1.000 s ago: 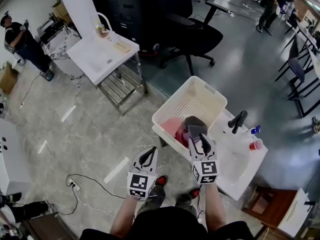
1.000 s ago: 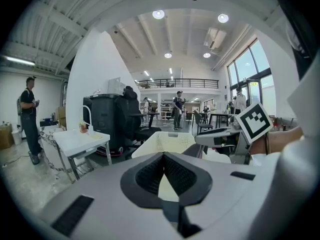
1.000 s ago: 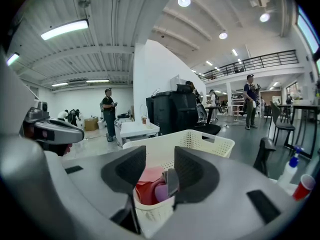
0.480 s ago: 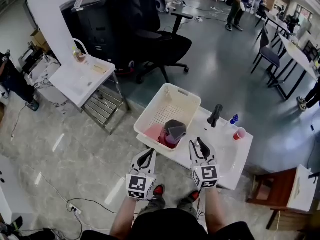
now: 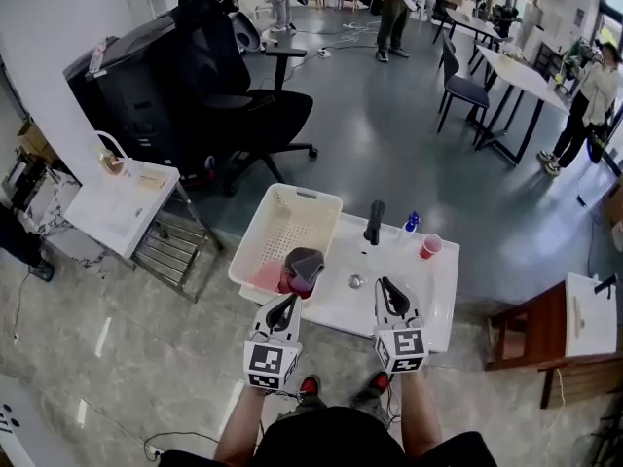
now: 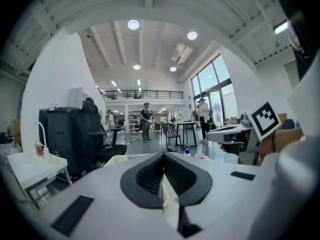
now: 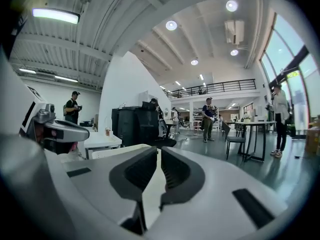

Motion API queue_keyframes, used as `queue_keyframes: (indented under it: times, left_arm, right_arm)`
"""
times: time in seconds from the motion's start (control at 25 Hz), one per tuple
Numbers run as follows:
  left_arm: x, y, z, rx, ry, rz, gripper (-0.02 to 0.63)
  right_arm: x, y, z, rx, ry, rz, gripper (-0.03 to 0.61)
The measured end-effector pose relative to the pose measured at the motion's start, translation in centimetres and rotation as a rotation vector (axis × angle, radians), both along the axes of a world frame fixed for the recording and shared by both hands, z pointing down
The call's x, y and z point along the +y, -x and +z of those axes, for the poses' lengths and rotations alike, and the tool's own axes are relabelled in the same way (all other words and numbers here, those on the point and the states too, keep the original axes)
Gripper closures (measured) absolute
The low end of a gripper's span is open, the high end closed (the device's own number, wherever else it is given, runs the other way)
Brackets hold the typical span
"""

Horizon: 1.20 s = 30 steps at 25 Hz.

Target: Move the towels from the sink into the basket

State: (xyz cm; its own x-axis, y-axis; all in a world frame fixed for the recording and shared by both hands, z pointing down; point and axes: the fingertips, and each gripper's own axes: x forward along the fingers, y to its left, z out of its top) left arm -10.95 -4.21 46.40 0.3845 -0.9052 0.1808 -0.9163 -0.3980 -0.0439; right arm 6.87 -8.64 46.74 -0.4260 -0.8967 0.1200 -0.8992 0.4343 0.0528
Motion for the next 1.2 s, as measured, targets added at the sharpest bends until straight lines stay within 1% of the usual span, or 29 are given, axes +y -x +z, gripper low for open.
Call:
queue_keyframes:
  times: [0.28, 0.52, 0.84, 1.2]
  left_arm:
    - [-0.9, -2.9, -0.9, -0.012, -0.034, 0.116, 0.606]
    - [-0.7, -4.0, -0.3, -0.046, -0.027, 0.189, 0.606]
    - [0.0, -4.5, 0.4, -0.039, 0.000, 0.223, 0.607]
    - [0.4, -5.0, 0.8, -0.039, 0.011, 0.236, 0.607]
  right_arm:
    - [2.1, -3.7, -0.6, -0.003, -0.018, 0.113, 0.537]
    - [4.4, -5.6, -0.5, -0.001, -0.009, 0.184, 0.537]
    - [6.7, -6.8, 1.1, -0.012, 0.031, 0.233, 0.537]
    - [7.3, -7.0, 1.3, -0.022, 0.039, 0.240, 0.537]
